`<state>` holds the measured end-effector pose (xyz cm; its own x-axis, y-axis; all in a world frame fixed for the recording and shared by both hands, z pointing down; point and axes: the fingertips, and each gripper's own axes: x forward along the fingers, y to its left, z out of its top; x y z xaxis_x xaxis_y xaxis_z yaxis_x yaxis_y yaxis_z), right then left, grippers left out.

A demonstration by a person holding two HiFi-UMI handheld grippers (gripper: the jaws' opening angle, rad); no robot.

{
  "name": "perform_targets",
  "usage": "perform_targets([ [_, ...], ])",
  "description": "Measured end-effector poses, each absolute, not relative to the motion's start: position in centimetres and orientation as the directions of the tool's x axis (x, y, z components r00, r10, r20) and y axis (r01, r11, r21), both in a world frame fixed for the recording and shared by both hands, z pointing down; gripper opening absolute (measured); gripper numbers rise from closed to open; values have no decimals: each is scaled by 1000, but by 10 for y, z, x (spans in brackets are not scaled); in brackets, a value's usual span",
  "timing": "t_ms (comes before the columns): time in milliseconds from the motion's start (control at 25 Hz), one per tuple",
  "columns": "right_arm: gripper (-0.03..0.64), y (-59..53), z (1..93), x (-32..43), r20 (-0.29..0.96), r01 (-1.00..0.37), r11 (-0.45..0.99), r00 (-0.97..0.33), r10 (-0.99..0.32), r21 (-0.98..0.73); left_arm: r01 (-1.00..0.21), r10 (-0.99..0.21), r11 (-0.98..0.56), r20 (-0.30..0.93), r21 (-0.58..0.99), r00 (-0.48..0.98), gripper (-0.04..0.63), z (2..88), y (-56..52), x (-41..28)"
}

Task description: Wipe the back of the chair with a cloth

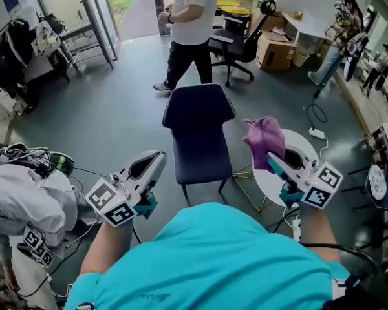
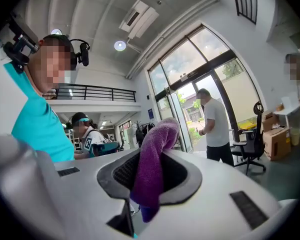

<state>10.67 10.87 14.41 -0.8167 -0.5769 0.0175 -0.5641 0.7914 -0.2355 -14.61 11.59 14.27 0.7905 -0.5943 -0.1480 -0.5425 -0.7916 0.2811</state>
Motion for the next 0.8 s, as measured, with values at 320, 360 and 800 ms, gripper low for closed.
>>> perform_targets([
  [320,87,30,167,147,19,-559,778,-815,-579,-288,-553,-605,-771,-91,317,791,3,165,39,-108],
  [360,86,20,172,158,13,-546,785,-823,-567,-293,-565,-614,-765,-84,311,785,3,168,31,-96],
  [800,86,-119,229,239,117,-411,878,-912,-394,-247,-675,-725,-639,4,369,689,3,194,-47,22],
])
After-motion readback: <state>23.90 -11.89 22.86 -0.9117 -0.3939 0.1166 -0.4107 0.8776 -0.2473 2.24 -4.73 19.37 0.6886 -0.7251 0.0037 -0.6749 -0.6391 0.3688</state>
